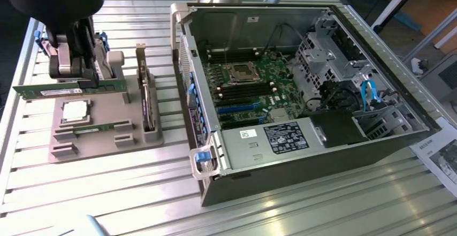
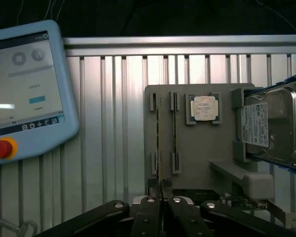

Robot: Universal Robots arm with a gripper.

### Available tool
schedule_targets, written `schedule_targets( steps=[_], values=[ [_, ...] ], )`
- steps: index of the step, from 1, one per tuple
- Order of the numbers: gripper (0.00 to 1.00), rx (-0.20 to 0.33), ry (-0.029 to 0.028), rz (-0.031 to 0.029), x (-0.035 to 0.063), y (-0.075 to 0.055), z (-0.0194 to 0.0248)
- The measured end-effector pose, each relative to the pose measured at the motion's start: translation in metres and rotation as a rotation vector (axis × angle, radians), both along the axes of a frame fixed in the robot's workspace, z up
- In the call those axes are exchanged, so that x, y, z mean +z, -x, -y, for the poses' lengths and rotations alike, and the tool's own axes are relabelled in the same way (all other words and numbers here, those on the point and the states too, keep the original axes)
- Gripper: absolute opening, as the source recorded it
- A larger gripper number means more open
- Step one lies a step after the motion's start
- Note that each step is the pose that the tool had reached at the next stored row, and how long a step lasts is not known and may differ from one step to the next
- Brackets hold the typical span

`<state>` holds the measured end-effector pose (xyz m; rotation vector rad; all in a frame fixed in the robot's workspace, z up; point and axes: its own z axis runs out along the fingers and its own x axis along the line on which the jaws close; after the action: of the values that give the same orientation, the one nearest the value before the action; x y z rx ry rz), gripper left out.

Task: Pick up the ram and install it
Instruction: 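Pick up the ram and move it above insertion slot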

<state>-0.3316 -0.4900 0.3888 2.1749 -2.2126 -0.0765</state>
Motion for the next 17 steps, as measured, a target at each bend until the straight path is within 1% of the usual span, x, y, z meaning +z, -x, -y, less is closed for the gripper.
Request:
schedule_targets(
  steps=[4,7,8,14,17],
  values=[
    [0.12,0.0,-0.0007,-0.0111,0.0008,-0.009,0.0018],
    [0.12,0.0,-0.0007,-0.0212,0.0015,-0.016,0.0029],
    [0.12,0.0,-0.0007,-0.0228,0.0016,-0.017,0.003],
    [0.12,0.0,-0.0011,-0.0229,0.0016,-0.017,0.003],
    [0.12,0.0,0.0015,-0.0228,0.0015,-0.017,0.003]
  ],
)
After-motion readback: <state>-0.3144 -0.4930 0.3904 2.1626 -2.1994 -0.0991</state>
